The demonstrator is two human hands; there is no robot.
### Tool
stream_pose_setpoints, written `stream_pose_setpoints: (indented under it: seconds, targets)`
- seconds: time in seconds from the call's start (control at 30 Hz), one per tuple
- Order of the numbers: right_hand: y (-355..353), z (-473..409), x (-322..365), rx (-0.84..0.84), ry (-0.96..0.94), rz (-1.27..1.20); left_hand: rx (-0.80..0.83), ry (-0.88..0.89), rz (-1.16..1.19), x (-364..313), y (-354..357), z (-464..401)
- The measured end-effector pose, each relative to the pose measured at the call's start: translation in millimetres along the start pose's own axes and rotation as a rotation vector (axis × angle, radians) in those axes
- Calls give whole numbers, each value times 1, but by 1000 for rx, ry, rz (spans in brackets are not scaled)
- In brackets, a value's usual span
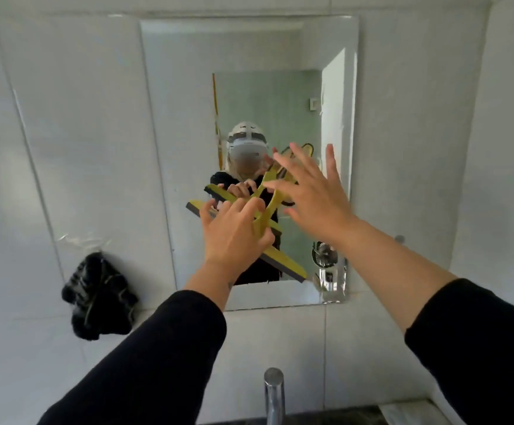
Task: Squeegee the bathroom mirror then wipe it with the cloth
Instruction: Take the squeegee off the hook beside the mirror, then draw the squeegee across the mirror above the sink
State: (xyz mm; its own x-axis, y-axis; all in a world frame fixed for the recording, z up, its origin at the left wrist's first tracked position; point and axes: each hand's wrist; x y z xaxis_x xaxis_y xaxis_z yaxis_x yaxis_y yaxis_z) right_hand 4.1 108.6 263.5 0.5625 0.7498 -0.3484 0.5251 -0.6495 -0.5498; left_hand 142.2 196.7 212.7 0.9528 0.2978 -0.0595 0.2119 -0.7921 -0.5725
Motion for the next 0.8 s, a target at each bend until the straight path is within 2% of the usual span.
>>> stream_pose_setpoints:
  seconds: [0.17,0.27,0.4,0.57,0.8]
  targets:
    - [-11,-46,13,-11,-102,-2,-37,36,-60,36,-30,-14]
    - [-16,-77,14,-83,-148,22,-128,90,-50,60,-44,-27]
    - [-25,-118,8,-177,-70,38,-262,18,-25,87,-58,-45]
    - [-37,-164,5,-251,72,21,-325,-66,53,110,-48,-58]
    - [-46,-225,18,-363,148,-8,-357,-147,106,131,-15,-68]
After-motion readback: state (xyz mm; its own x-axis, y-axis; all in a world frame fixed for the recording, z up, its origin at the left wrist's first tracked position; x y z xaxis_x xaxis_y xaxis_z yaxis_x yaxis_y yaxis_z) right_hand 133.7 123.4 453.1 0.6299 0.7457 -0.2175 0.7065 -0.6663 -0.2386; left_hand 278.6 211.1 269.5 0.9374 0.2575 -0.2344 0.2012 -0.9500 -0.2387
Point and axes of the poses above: each hand's wrist, its own z-axis away from the middle knuckle, its own y-axis out of the palm, x = y × z
